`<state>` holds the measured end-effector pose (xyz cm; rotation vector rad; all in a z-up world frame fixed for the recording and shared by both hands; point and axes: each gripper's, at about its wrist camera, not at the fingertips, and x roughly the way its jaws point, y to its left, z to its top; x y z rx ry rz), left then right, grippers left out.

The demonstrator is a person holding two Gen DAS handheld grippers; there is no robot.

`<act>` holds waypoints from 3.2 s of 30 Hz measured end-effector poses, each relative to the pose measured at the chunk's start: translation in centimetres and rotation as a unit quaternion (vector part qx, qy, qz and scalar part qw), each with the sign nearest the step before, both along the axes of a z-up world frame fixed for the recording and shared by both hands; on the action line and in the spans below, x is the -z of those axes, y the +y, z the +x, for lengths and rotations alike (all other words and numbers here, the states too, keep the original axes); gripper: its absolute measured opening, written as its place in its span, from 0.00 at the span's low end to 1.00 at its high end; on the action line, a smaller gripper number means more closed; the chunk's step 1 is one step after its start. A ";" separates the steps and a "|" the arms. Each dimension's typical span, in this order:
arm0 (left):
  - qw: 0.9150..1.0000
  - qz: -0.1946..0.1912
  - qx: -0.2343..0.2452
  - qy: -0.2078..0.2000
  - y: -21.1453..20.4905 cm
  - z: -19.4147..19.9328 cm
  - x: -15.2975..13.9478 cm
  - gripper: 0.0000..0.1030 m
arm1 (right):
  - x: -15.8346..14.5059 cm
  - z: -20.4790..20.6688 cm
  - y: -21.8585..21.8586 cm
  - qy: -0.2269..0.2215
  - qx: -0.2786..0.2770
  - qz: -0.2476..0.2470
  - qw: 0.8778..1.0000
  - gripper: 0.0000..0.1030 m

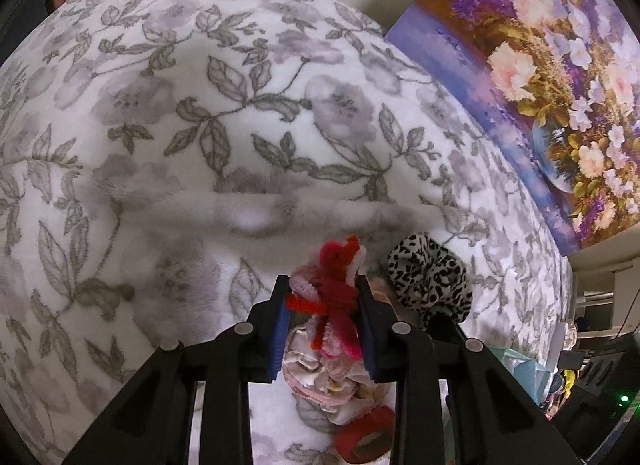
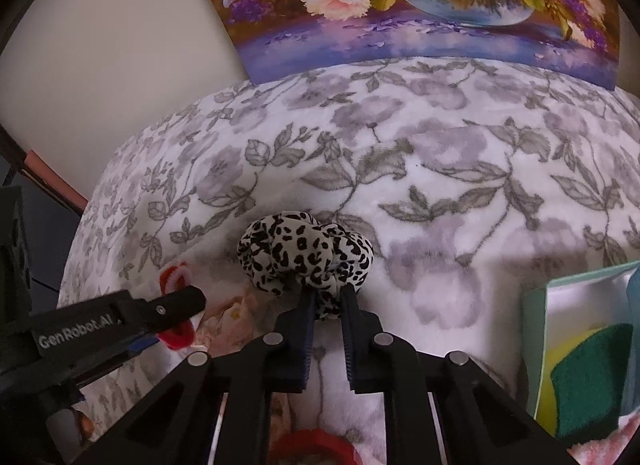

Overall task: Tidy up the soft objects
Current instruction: 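Grasp the red-and-pink scrunchie with the left tool while the right tool grasps the leopard scrunchie, then lift both scrunchies and carry them toward the tray with both tools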

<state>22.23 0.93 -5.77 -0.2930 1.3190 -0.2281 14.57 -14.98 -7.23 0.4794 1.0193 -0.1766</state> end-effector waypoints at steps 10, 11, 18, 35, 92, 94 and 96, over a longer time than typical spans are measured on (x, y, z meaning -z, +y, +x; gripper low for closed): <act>1.000 -0.014 0.012 -0.017 0.1 -2.6 -3.0 0.31 | -2.5 -2.7 -1.1 0.001 0.022 0.011 1.000 0.05; 1.000 -0.012 0.013 -0.018 0.1 -3.0 -3.2 0.31 | -2.9 -3.1 -1.2 0.000 0.022 0.011 1.000 0.05; 0.999 -0.002 0.016 -0.033 0.7 -5.4 -4.9 0.31 | -5.3 -5.8 -1.6 -0.014 0.037 0.030 0.999 0.00; 1.000 0.003 0.012 0.004 1.1 -6.2 -2.4 0.31 | -4.6 -6.7 -1.2 0.010 0.019 0.011 1.000 0.04; 1.000 0.004 0.000 -0.001 0.2 -4.2 -2.2 0.31 | -3.2 -3.2 0.5 0.014 -0.025 -0.067 0.997 0.27; 1.000 0.002 0.003 -0.008 -0.1 -4.6 -2.9 0.31 | -4.3 -3.6 0.6 0.006 -0.028 -0.070 0.997 0.27; 1.000 0.001 0.006 -0.019 -0.4 -5.1 -3.8 0.31 | -5.1 -4.0 0.4 0.005 -0.024 -0.068 0.997 0.27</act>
